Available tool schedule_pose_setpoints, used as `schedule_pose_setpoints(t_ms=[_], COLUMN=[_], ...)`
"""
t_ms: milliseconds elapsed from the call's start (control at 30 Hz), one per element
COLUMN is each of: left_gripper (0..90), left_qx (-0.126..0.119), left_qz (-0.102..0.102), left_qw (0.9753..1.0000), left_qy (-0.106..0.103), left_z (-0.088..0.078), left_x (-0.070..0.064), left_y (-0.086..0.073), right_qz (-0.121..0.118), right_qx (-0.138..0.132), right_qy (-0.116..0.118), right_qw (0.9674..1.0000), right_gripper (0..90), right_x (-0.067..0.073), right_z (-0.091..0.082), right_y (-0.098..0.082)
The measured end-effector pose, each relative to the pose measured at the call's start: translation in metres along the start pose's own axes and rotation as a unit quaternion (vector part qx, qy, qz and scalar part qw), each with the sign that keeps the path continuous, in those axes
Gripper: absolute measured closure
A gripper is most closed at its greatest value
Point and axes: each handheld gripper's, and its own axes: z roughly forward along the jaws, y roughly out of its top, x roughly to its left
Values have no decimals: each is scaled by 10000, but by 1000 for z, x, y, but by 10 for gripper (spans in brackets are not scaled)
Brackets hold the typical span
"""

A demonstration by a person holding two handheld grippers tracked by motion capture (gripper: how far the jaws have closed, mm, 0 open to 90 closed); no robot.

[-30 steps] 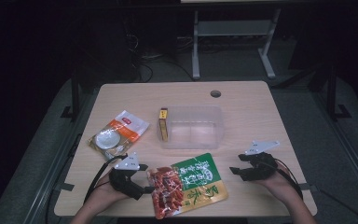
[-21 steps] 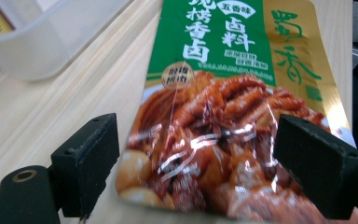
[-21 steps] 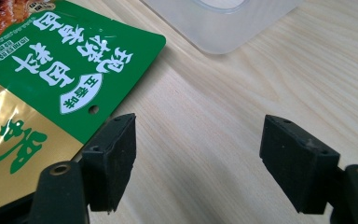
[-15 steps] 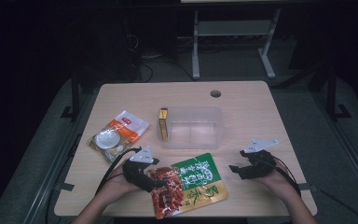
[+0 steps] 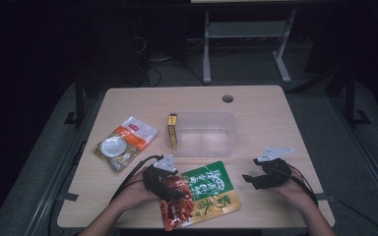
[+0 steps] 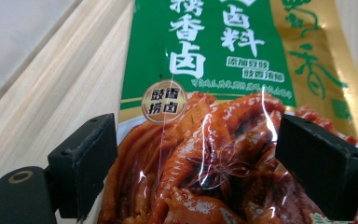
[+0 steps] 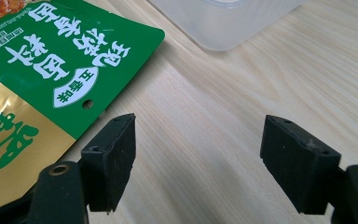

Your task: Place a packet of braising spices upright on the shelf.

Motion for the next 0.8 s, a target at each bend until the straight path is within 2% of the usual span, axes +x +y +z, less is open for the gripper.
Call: schedule_pose_setpoints(t_ms=[233,567,667,800], left_gripper=[114,115,152,280], left_qx=[1,-21,10,35], left_qz=[-23,93,167,214], left_qw=[10000,9999,9998,9996], left_qy=[34,103,142,166], left_z=[5,7,6,2], left_x=[0,-2,-4,-3], left_y=[-1,-3,-3,-3], right_qz=[-23,-19,-26,-11], right_qx=[41,44,48,58], right_qy=[60,67,70,83], right_qw=[10000,10000,10000,9999], right_gripper=[270,270,271,270], right_x=[1,1,1,2], right_z=[1,1,1,1], right_y=[0,0,0,0])
